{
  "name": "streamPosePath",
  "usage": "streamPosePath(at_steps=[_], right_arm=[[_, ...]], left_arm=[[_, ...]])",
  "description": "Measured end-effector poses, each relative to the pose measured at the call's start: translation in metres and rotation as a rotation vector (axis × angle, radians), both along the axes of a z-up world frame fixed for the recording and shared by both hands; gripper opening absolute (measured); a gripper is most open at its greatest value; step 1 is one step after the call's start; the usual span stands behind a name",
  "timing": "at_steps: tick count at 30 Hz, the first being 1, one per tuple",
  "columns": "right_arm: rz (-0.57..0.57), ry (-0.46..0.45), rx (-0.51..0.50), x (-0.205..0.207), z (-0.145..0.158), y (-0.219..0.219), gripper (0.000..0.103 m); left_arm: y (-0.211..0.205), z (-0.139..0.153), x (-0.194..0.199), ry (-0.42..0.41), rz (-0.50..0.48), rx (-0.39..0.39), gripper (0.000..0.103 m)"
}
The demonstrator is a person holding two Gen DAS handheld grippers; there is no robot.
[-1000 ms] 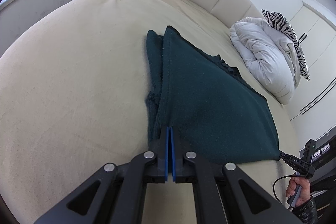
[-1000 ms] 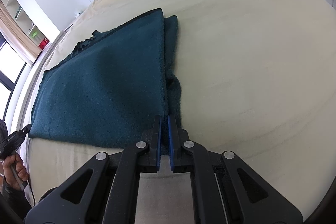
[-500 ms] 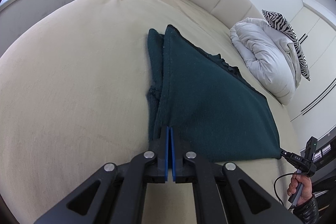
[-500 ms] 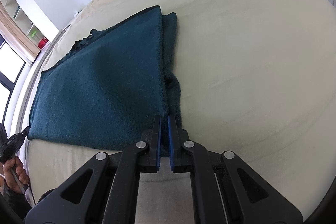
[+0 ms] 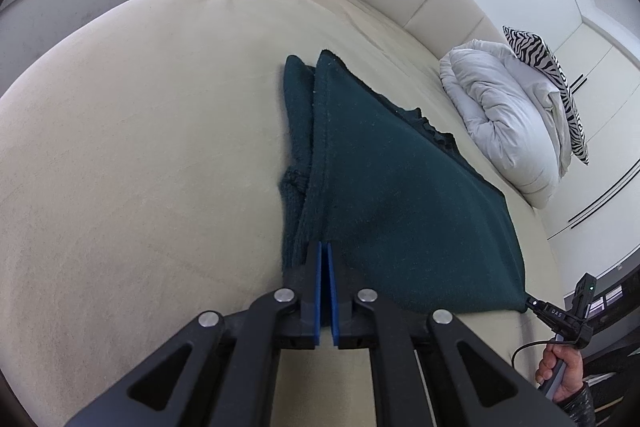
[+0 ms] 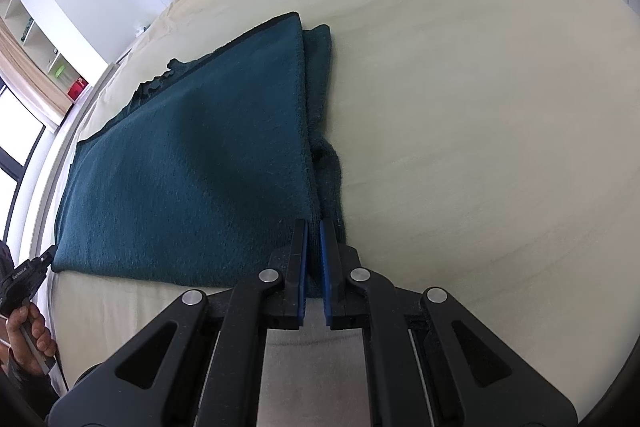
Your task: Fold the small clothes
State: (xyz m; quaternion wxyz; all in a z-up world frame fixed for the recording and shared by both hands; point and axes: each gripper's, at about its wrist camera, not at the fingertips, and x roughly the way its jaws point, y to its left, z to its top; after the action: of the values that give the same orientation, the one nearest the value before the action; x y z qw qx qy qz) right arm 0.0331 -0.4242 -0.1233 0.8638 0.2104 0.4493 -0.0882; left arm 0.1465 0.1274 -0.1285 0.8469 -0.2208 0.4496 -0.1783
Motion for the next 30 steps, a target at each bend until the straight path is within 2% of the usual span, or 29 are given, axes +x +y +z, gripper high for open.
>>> streamPosePath(at_steps=[2, 4, 5, 6, 9, 11, 13, 14, 15, 16, 18, 20, 22, 25, 26, 27, 29, 30], right_arm=[[0.02, 0.006, -0.019, 0.002, -0.001, 0.003, 0.005], [0.022, -0.011, 0.012, 0.0, 0.003, 0.001, 0.008], [0.013, -0.026, 0.038, -0.002, 0.007, -0.003, 0.009], [-0.001, -0.046, 0.048, -0.006, 0.012, -0.007, 0.009], [-0.052, -0.135, 0.052, -0.016, 0.037, -0.017, 0.009], [-0.037, -0.193, 0.058, -0.009, 0.057, -0.014, 0.011], [0.008, -0.224, 0.059, 0.009, 0.069, -0.003, 0.023], [0.033, -0.239, 0.065, 0.023, 0.073, 0.007, 0.046], [0.06, -0.259, 0.089, 0.039, 0.074, 0.017, 0.06], [0.083, -0.276, 0.114, 0.053, 0.072, 0.026, 0.079], [0.117, -0.264, 0.169, 0.086, 0.063, 0.045, 0.081], [0.163, -0.217, 0.288, 0.128, 0.047, 0.066, 0.078], [0.194, -0.241, 0.4, 0.159, 0.035, 0.083, 0.078], [0.203, -0.209, 0.537, 0.201, 0.01, 0.096, 0.078], [0.192, -0.185, 0.556, 0.212, -0.001, 0.095, 0.076], [0.174, -0.179, 0.561, 0.217, -0.01, 0.091, 0.07], [0.129, -0.215, 0.586, 0.218, -0.018, 0.073, 0.062], [0.105, -0.232, 0.59, 0.215, -0.021, 0.064, 0.062]], left_arm=[[0.001, 0.006, -0.002, -0.001, 0.011, -0.007, 0.006], [0.002, 0.018, -0.008, -0.027, 0.025, 0.0, 0.014], [0.001, 0.028, -0.011, -0.057, 0.03, 0.01, 0.023], [-0.001, 0.036, -0.012, -0.081, 0.03, 0.022, 0.029], [-0.01, 0.061, -0.002, -0.146, 0.028, 0.082, 0.035], [-0.023, 0.074, 0.013, -0.184, 0.02, 0.109, 0.038], [-0.044, 0.084, 0.033, -0.218, -0.006, 0.145, 0.046], [-0.059, 0.087, 0.047, -0.238, -0.021, 0.177, 0.047], [-0.07, 0.086, 0.058, -0.245, -0.032, 0.197, 0.048], [-0.083, 0.086, 0.071, -0.249, -0.049, 0.215, 0.048], [-0.105, 0.083, 0.095, -0.271, -0.07, 0.255, 0.047], [-0.123, 0.077, 0.116, -0.279, -0.082, 0.282, 0.047], [-0.137, 0.061, 0.136, -0.243, -0.103, 0.294, 0.048], [-0.141, 0.027, 0.158, -0.155, -0.108, 0.377, 0.047], [-0.136, 0.015, 0.162, -0.119, -0.097, 0.372, 0.046], [-0.129, 0.01, 0.162, -0.111, -0.091, 0.334, 0.042], [-0.116, 0.007, 0.162, -0.119, -0.084, 0.254, 0.04], [-0.112, 0.006, 0.163, -0.112, -0.085, 0.232, 0.04]])
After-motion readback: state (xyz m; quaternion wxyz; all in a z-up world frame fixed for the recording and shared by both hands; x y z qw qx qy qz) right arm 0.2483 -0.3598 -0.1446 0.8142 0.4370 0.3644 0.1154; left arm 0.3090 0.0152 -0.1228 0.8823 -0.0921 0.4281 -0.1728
